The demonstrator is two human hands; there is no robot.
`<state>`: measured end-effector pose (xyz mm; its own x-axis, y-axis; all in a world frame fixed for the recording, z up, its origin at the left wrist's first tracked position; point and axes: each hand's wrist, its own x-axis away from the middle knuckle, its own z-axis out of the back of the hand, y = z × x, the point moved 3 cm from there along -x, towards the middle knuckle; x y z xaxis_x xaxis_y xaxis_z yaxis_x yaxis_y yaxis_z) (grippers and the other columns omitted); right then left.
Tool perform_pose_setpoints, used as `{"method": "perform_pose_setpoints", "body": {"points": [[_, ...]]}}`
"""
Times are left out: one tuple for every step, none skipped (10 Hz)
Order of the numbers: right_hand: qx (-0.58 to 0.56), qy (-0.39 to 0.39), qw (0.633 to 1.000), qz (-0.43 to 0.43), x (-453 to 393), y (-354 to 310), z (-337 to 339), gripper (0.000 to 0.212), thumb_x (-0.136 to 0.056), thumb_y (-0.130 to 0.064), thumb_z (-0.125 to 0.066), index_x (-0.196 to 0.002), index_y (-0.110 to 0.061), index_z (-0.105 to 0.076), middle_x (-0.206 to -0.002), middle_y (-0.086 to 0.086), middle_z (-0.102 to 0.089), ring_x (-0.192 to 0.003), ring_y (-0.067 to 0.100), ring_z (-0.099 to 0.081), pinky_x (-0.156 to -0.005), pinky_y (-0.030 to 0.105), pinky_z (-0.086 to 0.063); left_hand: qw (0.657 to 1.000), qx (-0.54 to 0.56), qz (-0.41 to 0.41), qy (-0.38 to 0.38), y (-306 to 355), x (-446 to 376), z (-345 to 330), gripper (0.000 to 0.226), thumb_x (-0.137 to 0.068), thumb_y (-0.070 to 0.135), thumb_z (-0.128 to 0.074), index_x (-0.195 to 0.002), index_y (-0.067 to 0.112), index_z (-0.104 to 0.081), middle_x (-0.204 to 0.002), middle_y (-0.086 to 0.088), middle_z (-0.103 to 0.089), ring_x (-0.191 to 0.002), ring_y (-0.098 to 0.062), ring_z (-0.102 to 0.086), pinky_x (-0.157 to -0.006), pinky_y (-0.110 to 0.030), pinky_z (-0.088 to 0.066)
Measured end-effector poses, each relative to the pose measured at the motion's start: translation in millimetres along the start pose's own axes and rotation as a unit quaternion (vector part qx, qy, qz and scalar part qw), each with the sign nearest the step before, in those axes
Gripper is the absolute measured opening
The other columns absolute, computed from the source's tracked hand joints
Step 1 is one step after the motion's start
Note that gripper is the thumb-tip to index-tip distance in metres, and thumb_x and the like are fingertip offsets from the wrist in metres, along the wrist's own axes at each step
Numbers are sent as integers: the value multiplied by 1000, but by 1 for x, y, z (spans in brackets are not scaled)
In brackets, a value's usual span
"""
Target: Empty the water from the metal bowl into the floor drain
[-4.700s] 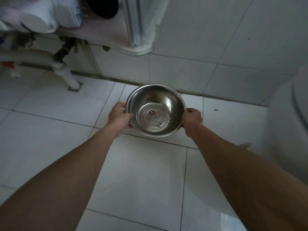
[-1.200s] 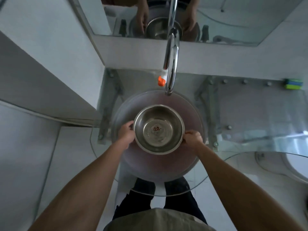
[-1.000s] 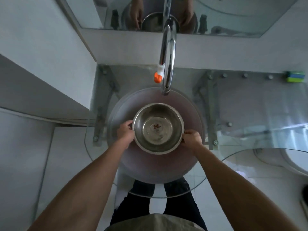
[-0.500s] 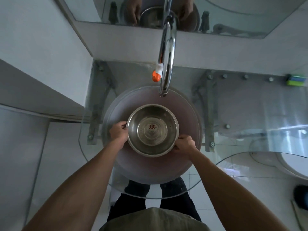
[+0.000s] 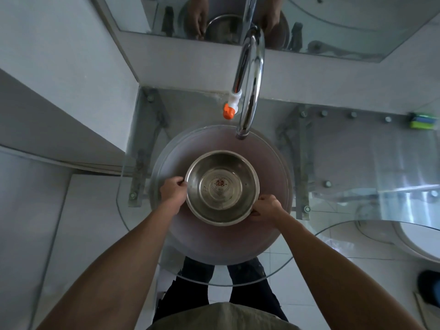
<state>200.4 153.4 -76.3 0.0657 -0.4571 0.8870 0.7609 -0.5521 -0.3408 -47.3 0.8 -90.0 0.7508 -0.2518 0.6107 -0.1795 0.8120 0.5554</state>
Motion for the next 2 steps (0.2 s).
{"method": "perform_pose_setpoints", "body": {"points": [[-10,15,1000,9,5,-6,9,26,-75,-6,-69,-100,0,-75,-96,20,-79,-88,33,-78,-82,45,-65,1000,-7,-10,-5,11,3,6,39,-90,19,-62,-128,14,-68,-126,-13,-72,-118,-31,-65,-100,-33,-50],[34,74,996,32,18,-17,24,26,-75,-18,-65,-92,-1,-77,-96,18,-78,-91,32,-75,-85,41,-63,1000,-4,-18,-2,26,6,13,41,-88,14,-61,-129,13,-67,-124,-12,-73,-116,-30,-66,-99,-33,-49]]}}
